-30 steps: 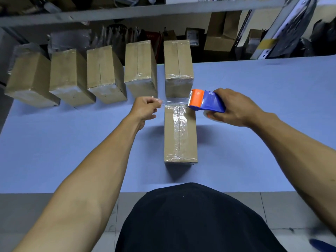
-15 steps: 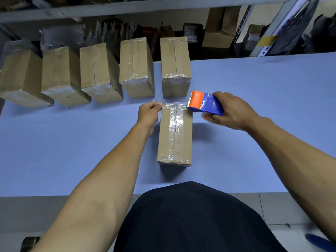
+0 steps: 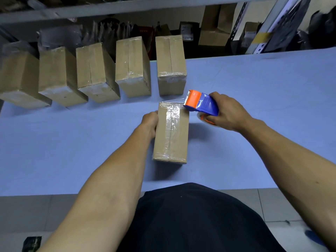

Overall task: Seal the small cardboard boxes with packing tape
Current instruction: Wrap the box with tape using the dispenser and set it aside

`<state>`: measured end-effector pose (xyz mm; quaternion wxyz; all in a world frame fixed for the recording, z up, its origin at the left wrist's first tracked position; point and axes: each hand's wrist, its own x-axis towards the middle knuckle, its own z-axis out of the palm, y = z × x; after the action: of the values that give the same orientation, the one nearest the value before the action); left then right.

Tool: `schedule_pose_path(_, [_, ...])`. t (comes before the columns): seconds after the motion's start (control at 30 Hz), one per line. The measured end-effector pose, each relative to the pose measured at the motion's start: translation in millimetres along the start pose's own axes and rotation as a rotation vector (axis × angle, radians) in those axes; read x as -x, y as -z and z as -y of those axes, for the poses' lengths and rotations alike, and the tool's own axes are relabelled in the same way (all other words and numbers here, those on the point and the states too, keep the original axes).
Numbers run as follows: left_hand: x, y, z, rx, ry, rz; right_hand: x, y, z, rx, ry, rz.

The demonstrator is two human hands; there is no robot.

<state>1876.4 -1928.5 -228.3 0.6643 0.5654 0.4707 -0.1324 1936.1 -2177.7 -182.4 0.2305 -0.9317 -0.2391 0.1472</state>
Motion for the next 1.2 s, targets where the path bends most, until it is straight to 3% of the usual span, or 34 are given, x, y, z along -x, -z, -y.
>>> schedule_pose_path(0.07, [-0.1,-1.6,3.9,-0.021,-0.03,-0.062,1.3,2.6,-3.4,0.011,-0.005,0.0])
schedule_pose_path(0.1, [1.4,-2.3,5.4,-0.08,-0.078,-0.166,2.0,3.7,-5.4,0.018,-0.007,-0.002])
schedule_pose_path(0.17, [18.5,-3.8,4.2,-0.287,-0.295,-0.387,2.6,4.6,-7.4,0.032,-0.002,-0.005])
schedule_pose_path(0.23, [36.1,-5.5,6.0,-0.502,-0.604,-0.483,2.8,3.3,-7.0,0.037,0.004,-0.012])
schedule_pose_path(0.3, [50.2,-13.0,10.9,-0.765,-0.874,-0.38,2.3,0.2,-5.4,0.041,0.013,-0.013])
schedule_pose_path(0.37, [53.0,-24.1,22.8,-1.068,-0.998,-0.187,0.9,-3.7,-3.3,0.043,0.022,-0.011])
schedule_pose_path(0.43, [49.1,-32.0,35.7,-1.26,-0.979,-0.063,-0.4,-5.2,-1.3,0.034,0.018,-0.012])
schedule_pose_path(0.53, [42.3,-31.7,44.6,-1.385,-0.933,-0.068,-2.6,-4.7,-2.9,0.036,0.064,-0.012])
schedule_pose_path(0.8, [43.5,-25.3,38.5,-1.43,-0.907,-0.074,4.1,5.2,-35.9,0.022,0.105,0.087])
schedule_pose_path(1.0, [44.0,-28.3,38.5,-1.493,-0.931,-0.072,18.7,19.8,-62.7,0.213,0.067,0.185])
schedule_pose_path(1.2, [48.6,-33.3,38.0,-1.528,-0.875,-0.084,8.2,8.8,-26.8,0.421,0.039,0.091])
